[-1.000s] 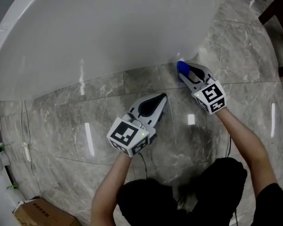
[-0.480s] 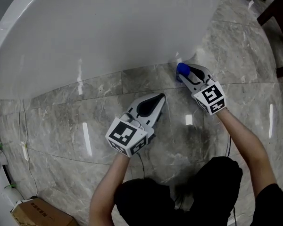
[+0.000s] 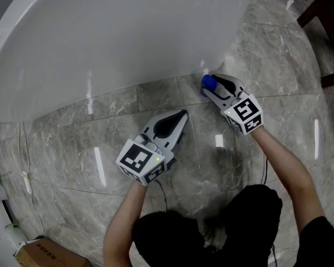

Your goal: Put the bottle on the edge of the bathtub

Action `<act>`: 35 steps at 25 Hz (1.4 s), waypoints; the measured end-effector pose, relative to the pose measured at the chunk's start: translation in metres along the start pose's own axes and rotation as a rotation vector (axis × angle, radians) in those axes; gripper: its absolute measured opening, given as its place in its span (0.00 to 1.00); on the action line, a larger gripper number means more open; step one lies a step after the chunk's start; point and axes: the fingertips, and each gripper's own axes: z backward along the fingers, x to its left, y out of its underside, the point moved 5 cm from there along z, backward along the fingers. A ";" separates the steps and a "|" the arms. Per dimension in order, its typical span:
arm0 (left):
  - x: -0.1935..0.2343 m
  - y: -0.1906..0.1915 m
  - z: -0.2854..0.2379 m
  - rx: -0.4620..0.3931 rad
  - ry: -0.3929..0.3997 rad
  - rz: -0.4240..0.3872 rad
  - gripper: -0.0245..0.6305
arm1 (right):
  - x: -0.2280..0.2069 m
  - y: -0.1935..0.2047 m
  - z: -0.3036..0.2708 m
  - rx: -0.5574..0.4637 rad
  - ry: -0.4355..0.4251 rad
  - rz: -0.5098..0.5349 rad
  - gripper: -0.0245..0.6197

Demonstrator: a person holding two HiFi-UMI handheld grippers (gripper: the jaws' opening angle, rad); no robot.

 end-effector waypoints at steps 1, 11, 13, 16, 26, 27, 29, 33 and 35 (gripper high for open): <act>-0.001 -0.002 0.002 -0.010 0.011 0.003 0.05 | 0.000 -0.003 0.003 -0.006 -0.003 -0.004 0.31; -0.024 -0.076 0.046 -0.001 -0.058 -0.021 0.06 | 0.020 -0.092 0.069 0.016 -0.039 -0.017 0.32; -0.037 -0.110 0.061 0.004 -0.075 -0.046 0.05 | 0.027 -0.128 0.085 0.017 -0.054 -0.018 0.32; -0.067 -0.163 0.087 0.019 -0.089 -0.054 0.06 | 0.042 -0.185 0.117 0.033 -0.081 -0.024 0.32; -0.169 -0.357 0.173 0.021 -0.087 -0.054 0.05 | 0.081 -0.403 0.225 0.058 -0.162 -0.044 0.23; -0.177 -0.376 0.182 0.017 -0.095 -0.055 0.05 | 0.083 -0.424 0.234 0.057 -0.165 -0.044 0.21; -0.195 -0.413 0.201 0.004 -0.117 -0.051 0.05 | 0.089 -0.466 0.253 0.043 -0.176 -0.028 0.20; -0.237 -0.475 0.231 -0.046 -0.154 0.008 0.05 | 0.099 -0.535 0.297 0.033 -0.171 -0.064 0.17; -0.257 -0.499 0.246 -0.041 -0.169 0.012 0.05 | 0.108 -0.567 0.315 0.012 -0.162 -0.105 0.15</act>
